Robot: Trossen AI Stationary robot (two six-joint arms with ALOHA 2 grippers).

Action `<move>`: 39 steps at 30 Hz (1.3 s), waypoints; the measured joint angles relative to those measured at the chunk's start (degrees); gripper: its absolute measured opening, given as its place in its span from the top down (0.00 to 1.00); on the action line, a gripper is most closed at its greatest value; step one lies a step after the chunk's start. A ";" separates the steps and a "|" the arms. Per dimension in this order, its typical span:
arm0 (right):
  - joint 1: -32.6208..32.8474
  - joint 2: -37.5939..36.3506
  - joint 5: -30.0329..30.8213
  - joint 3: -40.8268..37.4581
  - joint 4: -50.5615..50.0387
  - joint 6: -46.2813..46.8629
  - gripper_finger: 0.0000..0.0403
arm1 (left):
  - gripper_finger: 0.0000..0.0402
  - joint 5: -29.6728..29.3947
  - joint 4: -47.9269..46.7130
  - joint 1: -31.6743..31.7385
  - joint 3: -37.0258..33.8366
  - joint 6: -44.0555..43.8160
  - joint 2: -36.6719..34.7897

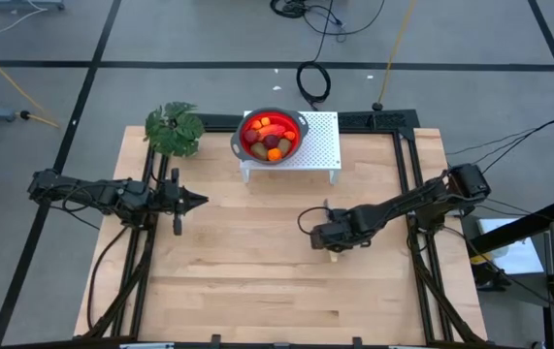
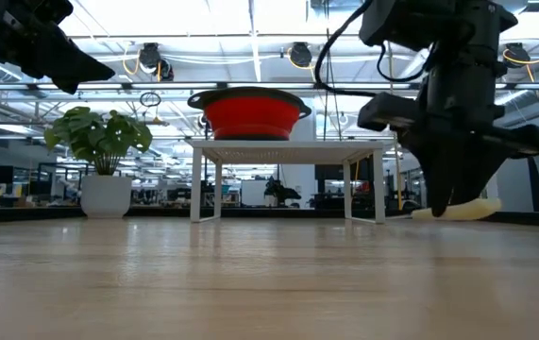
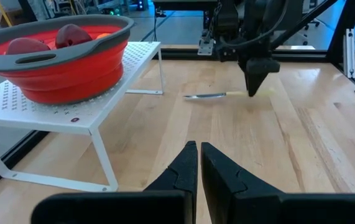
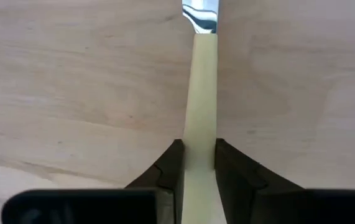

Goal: Pick & Place Fruit
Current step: Put the yellow knife on the shelf

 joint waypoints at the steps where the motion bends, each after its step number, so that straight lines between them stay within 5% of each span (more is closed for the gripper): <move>1: 0.14 -0.40 -0.02 0.00 -0.16 -0.47 0.85 | 0.95 0.00 0.04 0.00 0.00 0.00 -0.02; 15: 2.26 -6.85 -5.84 0.15 0.49 -9.55 0.86 | 0.95 0.00 0.04 0.01 0.00 -0.09 -0.02; 25: 9.52 -9.41 -6.43 0.20 0.61 -0.13 0.85 | 0.95 -0.02 0.07 0.01 0.00 -0.09 -0.02; 39: 18.80 -15.65 11.27 0.20 -0.89 13.92 0.85 | 0.95 -1.55 0.16 -0.01 0.00 -0.07 -0.01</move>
